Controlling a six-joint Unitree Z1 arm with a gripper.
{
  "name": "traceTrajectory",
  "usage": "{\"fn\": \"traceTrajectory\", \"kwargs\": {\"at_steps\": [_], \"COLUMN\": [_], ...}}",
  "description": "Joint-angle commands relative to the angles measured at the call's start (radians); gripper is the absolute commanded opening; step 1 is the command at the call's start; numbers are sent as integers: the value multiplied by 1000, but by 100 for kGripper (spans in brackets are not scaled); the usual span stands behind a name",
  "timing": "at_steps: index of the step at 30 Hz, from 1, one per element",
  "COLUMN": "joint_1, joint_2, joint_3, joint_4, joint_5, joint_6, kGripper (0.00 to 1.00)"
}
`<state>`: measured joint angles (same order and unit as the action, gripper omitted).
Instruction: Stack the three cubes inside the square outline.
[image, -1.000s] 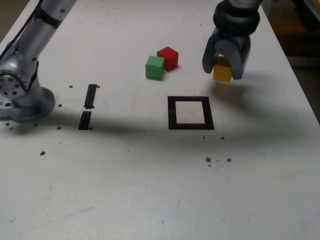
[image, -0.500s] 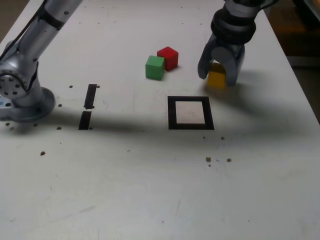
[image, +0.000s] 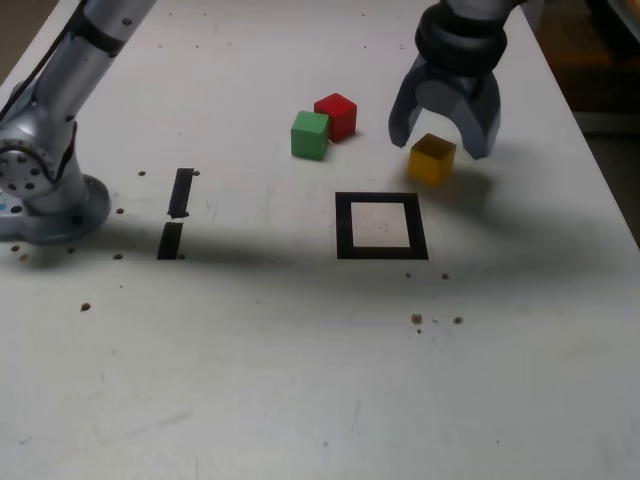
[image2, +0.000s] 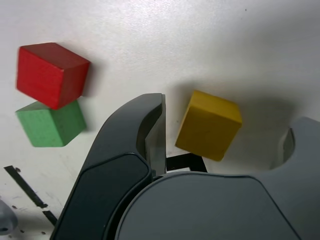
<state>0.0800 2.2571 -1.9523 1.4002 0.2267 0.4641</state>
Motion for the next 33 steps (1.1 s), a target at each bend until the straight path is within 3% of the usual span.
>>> {"fn": "traceTrajectory", "kwargs": {"at_steps": [1, 7, 13, 17, 25, 33], "joint_1": [15, 144, 300, 338, 331, 282], "joint_2": [-65, -228, -251, -237, -228, -296], "joint_3": [35, 198, 319, 373, 517, 589], "joint_4": [6, -32, -133, -207, -329, -354], "joint_5": [20, 86, 127, 147, 139, 86], "joint_6": [2, 107, 261, 308, 324, 319], "kGripper": [87, 90, 92, 92, 91, 89]}}
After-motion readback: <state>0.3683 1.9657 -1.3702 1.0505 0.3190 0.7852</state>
